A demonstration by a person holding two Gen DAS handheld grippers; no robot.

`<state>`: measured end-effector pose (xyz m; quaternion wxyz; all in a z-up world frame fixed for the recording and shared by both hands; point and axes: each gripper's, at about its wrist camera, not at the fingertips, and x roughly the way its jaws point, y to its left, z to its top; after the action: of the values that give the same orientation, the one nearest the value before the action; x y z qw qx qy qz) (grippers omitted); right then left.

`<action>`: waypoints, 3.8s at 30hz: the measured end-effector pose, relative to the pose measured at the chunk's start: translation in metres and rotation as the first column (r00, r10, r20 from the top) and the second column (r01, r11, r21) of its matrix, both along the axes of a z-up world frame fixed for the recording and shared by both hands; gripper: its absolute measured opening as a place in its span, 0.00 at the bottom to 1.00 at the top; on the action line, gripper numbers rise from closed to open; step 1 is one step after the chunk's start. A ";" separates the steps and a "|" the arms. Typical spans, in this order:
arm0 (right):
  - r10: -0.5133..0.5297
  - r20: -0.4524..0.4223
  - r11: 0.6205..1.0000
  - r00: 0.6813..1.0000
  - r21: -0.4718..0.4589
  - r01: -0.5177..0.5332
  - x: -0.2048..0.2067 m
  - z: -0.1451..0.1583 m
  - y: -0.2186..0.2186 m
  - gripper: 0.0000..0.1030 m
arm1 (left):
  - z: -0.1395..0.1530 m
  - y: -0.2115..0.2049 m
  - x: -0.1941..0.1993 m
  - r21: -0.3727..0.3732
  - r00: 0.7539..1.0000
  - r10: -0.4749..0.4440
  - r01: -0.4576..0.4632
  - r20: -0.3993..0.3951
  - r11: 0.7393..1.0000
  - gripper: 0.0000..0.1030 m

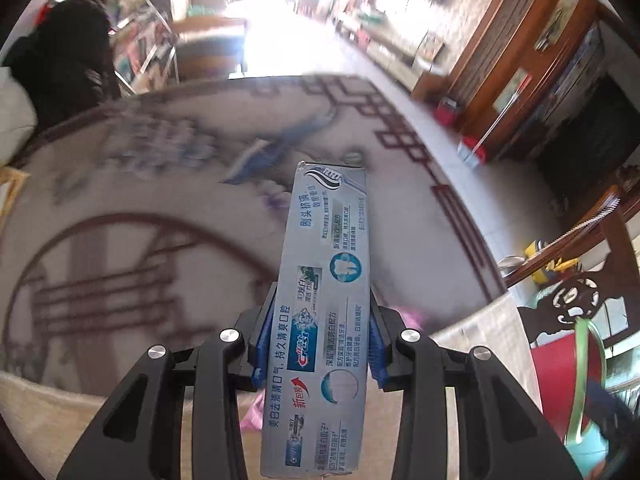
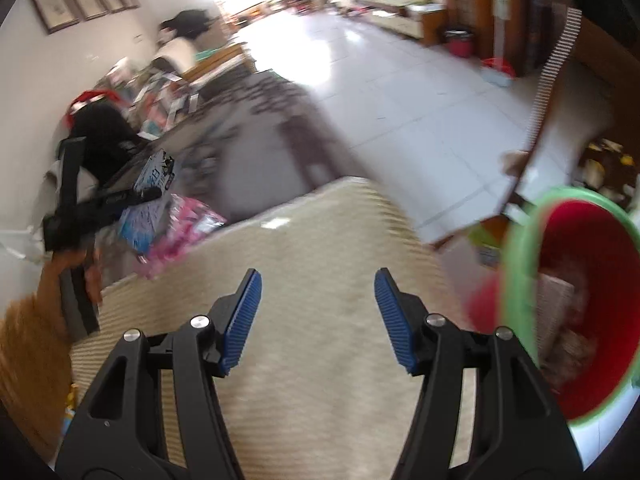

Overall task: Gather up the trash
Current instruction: 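Grasp the blue toothpaste box with left tool while right tool grasps pink wrapper, then carry the toothpaste box and pink wrapper over the red bucket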

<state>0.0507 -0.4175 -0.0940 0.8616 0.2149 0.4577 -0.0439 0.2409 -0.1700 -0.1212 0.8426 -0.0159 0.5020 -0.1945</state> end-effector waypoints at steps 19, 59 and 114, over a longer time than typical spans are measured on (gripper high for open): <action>0.205 -0.185 0.979 0.961 0.045 -0.200 0.172 -0.074 0.175 0.64 | -0.031 0.128 -0.139 -0.056 0.964 0.250 -0.255 -0.093 0.965 0.34; 0.131 0.132 0.991 0.983 -0.059 -0.124 -0.079 0.053 0.029 0.13 | 0.046 -0.028 -0.227 -0.058 0.998 -0.016 0.019 0.059 0.998 0.35; -0.018 0.196 0.995 0.980 -0.094 0.037 -0.129 0.056 -0.144 0.13 | 0.064 -0.218 -0.256 0.024 0.982 -0.162 0.160 0.096 0.987 0.35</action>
<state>-0.0787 -0.5613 -0.0378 0.9112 0.1822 0.3652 -0.0569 -0.0149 -0.3882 -0.0567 0.8479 0.0413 0.4612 -0.2583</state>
